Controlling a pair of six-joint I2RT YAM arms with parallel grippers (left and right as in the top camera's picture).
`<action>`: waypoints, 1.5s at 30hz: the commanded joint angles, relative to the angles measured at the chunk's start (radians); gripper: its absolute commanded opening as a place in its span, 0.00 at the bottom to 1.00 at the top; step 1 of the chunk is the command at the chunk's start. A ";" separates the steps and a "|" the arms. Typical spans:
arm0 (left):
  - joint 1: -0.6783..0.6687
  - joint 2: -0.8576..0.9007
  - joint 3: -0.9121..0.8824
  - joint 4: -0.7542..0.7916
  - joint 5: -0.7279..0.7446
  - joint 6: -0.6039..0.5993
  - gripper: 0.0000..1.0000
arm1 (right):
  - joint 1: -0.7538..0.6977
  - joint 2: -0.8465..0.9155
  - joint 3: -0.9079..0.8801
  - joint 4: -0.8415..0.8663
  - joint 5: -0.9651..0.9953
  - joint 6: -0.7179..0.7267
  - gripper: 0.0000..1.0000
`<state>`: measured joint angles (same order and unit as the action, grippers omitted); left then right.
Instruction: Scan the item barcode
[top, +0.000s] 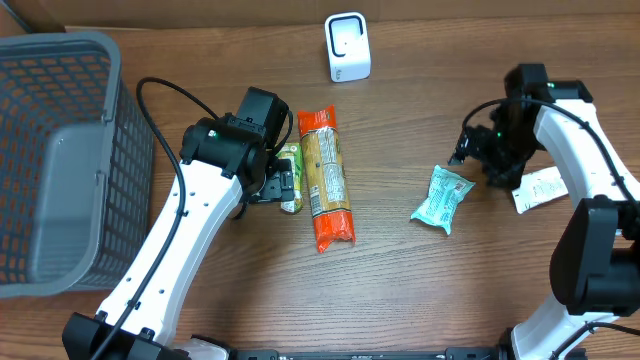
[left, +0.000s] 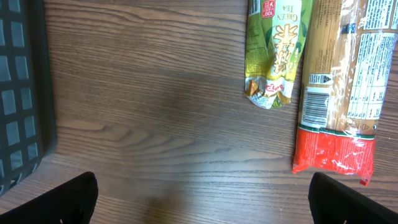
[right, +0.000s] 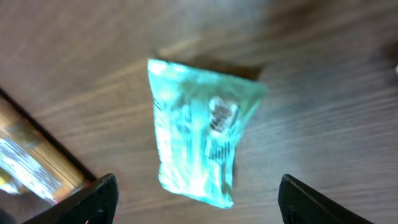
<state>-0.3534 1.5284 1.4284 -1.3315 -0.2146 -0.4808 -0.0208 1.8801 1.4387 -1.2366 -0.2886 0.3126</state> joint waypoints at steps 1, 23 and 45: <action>0.000 0.004 -0.002 0.001 -0.013 -0.021 1.00 | 0.005 -0.016 -0.066 -0.006 -0.074 -0.072 0.83; 0.000 0.004 -0.002 0.001 -0.013 -0.021 0.99 | 0.026 -0.017 -0.517 0.550 -0.185 -0.007 0.37; 0.000 0.004 -0.002 0.001 -0.013 -0.021 0.99 | 0.110 -0.166 -0.112 0.107 0.237 0.045 0.04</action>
<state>-0.3534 1.5284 1.4281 -1.3319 -0.2146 -0.4808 0.0360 1.7893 1.1778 -1.0607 -0.3080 0.3275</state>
